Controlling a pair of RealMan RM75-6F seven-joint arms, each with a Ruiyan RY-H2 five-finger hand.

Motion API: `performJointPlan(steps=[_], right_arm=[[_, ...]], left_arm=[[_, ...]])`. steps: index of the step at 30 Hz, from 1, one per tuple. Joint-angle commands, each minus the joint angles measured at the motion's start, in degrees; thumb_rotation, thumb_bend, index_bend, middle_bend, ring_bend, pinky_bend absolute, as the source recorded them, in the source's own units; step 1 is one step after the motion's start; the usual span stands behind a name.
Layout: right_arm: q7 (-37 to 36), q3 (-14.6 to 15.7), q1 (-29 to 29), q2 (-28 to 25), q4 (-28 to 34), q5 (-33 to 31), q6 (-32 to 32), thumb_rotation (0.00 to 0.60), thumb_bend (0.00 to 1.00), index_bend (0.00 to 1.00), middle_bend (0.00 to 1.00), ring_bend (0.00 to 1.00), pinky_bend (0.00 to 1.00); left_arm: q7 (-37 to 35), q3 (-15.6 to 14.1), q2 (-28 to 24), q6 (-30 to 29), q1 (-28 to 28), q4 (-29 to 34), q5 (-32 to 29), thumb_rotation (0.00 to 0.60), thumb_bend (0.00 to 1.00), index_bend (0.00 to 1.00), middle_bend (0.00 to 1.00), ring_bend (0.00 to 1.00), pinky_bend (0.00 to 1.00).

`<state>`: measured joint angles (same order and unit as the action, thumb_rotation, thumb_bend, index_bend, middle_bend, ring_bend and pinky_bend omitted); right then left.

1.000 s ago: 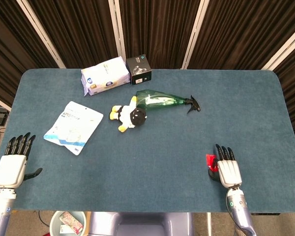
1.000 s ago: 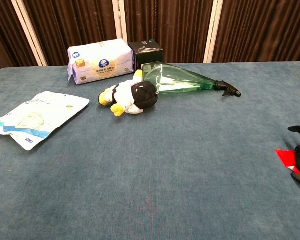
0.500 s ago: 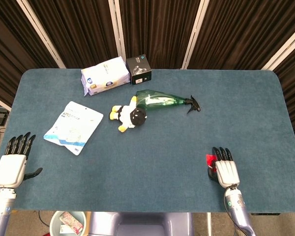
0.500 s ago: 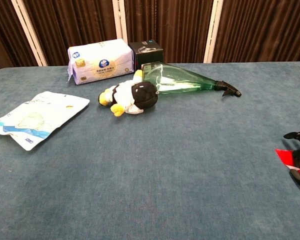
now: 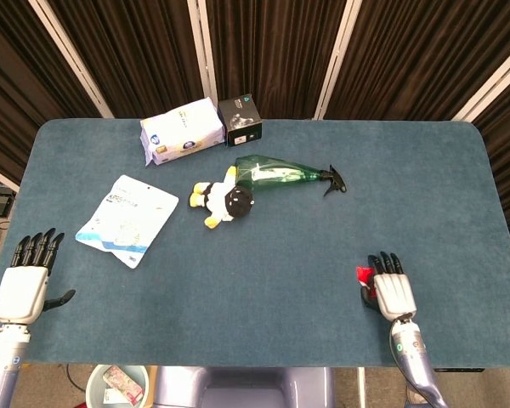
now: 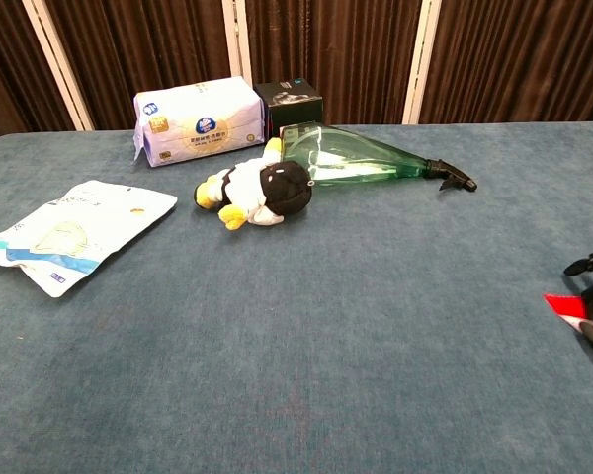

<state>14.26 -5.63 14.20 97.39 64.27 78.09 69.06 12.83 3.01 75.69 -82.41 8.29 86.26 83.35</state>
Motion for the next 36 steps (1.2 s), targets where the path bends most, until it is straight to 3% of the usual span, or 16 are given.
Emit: performJointPlan(steps=[1,14,19,23,28,32,36], right_arm=[[0.6,-1.0,0.5,-2.2,1.5,-0.1,0.6,0.600,0.71,0.75,0.14,0.00,0.00],[3.7,-7.7,2.5,-13.6,7.3,-1.8,5.1,0.600,0.71,0.74,0.16,0.00,0.00],[3.7,-9.2,0.6,-17.0,10.9,-1.3,10.9,0.600,0.71,0.72,0.15,0.00,0.00],[2.5,-7.4,-4.6,-19.0,17.0,-0.4,18.3,0.600,0.70,0.70,0.14,0.00,0.00],[4.1,-2.3,-12.5,-18.1,21.9,3.2,29.4,0.600,0.68,0.69,0.13,0.00,0.00],[2.9,0.8,-16.8,-18.1,23.1,6.8,35.3,0.600,0.67,0.68,0.13,0.00,0.00],[2.3,2.8,-18.6,-18.2,22.4,9.6,37.3,0.600,0.67,0.68,0.12,0.00,0.00]], left_arm=[[0.0,0.0,0.0,0.0,0.0,0.0,0.0,0.600,0.05,0.00,0.00,0.00,0.00],[0.9,0.0,0.3,-0.5,-0.2,0.2,-0.2,0.600,0.06,0.00,0.00,0.00,0.00],[1.4,-0.1,0.3,-0.4,-0.2,0.5,-0.3,0.600,0.06,0.00,0.00,0.00,0.00],[0.9,-0.1,0.0,-0.6,-0.2,0.8,0.0,0.600,0.06,0.00,0.00,0.00,0.00],[-0.2,-0.4,-0.6,-1.5,-0.4,1.0,1.2,0.600,0.06,0.00,0.00,0.00,0.00],[-2.2,-0.9,-1.5,-1.0,-0.5,1.1,1.6,0.600,0.06,0.00,0.00,0.00,0.00],[-3.5,-1.4,-2.1,-1.8,-0.8,1.1,2.8,0.600,0.06,0.00,0.00,0.00,0.00]])
